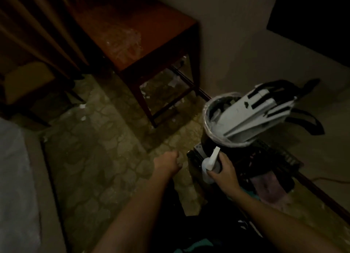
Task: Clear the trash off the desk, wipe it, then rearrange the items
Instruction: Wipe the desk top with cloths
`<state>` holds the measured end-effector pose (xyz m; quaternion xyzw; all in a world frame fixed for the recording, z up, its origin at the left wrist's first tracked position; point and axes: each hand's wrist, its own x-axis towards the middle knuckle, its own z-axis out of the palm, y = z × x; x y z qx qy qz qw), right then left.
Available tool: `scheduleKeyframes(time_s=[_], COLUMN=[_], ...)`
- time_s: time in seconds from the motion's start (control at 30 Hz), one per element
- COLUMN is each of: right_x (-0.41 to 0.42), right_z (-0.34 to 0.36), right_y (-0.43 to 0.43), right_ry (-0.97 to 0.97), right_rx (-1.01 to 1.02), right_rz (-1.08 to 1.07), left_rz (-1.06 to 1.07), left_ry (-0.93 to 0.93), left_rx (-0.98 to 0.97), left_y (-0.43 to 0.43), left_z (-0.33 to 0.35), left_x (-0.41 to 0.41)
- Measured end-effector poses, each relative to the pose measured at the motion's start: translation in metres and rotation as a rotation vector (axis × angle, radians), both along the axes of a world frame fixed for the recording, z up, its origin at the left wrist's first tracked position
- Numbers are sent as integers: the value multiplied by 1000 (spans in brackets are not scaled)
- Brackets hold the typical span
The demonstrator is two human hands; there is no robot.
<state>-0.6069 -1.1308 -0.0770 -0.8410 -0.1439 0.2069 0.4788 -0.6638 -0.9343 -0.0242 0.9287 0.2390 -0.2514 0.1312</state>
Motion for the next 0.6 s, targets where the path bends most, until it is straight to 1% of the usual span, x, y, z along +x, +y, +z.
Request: scheduleKeyframes(time_s=[0.2, 0.37, 0.5, 0.6], right_x=[2, 8, 12, 18], right_z=[29, 49, 60, 72], right_y=[77, 169, 247, 305], right_ry=[70, 130, 45, -68], right_rx=[78, 155, 168, 194], right_rz=[70, 150, 189, 94], left_rz=[172, 278, 322, 339], left_ry=[-57, -114, -147, -165], left_rx=[-6, -15, 3, 11], left_y=[67, 143, 218, 278], left_z=[23, 31, 39, 46], left_x=[-21, -31, -36, -38])
